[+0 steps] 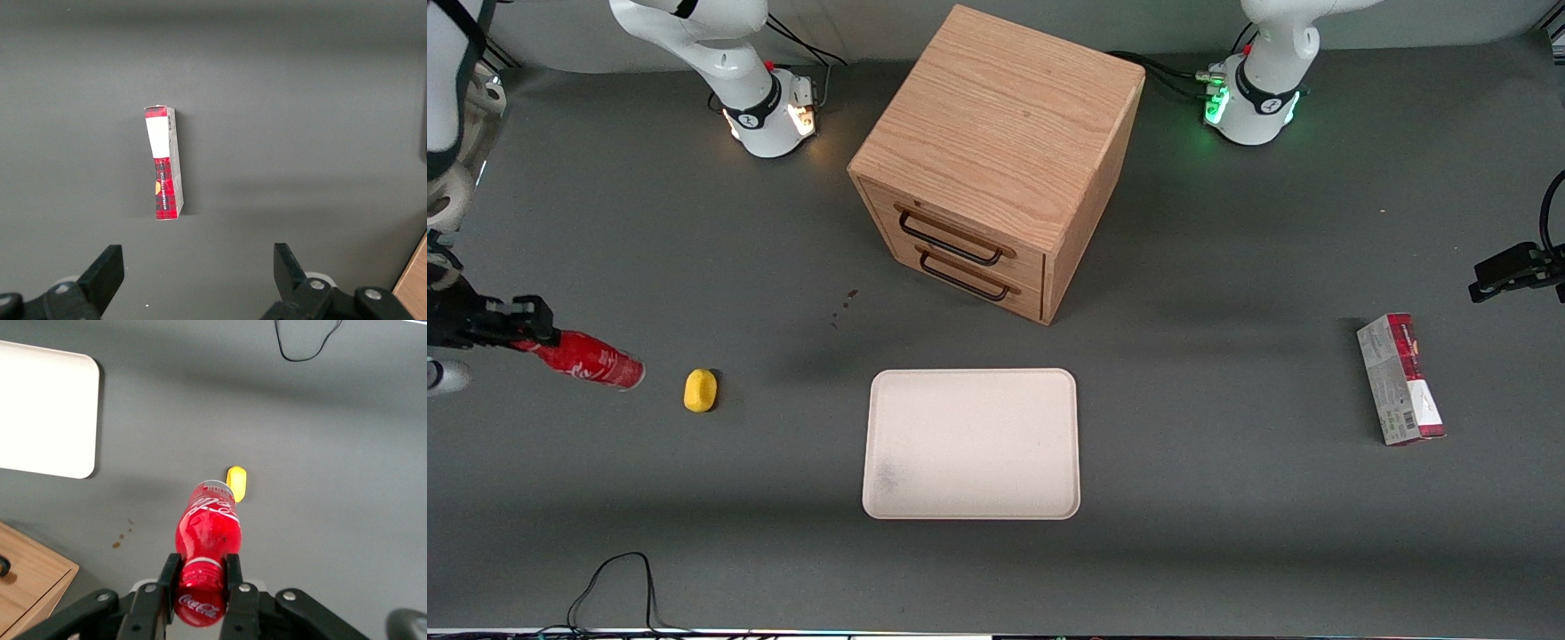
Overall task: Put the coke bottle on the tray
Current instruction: 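Lift the bottle with the right gripper and carry it toward the tray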
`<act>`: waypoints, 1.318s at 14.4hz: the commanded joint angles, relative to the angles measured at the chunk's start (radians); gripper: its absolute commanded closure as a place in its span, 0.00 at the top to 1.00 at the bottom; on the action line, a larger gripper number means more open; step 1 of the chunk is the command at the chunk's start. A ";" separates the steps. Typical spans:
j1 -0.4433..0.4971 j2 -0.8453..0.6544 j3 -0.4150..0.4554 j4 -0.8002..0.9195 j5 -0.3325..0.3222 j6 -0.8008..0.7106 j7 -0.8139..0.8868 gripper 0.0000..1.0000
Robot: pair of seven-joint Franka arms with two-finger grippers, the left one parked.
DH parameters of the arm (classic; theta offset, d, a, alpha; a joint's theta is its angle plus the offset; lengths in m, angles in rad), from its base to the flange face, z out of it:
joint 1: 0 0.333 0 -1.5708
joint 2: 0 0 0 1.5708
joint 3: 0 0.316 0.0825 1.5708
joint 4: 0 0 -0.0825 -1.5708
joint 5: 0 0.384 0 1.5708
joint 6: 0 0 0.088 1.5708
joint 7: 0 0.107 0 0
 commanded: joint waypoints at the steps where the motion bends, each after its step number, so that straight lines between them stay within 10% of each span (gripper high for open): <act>1: 0.018 -0.002 0.019 0.042 -0.006 -0.021 -0.018 0.00; 6: 0.065 0.053 0.177 0.070 -0.012 0.081 0.151 0.00; 11: 0.286 0.130 0.175 0.129 -0.107 0.112 0.369 0.00; 19: 0.322 0.288 0.168 0.140 -0.110 0.303 0.404 0.00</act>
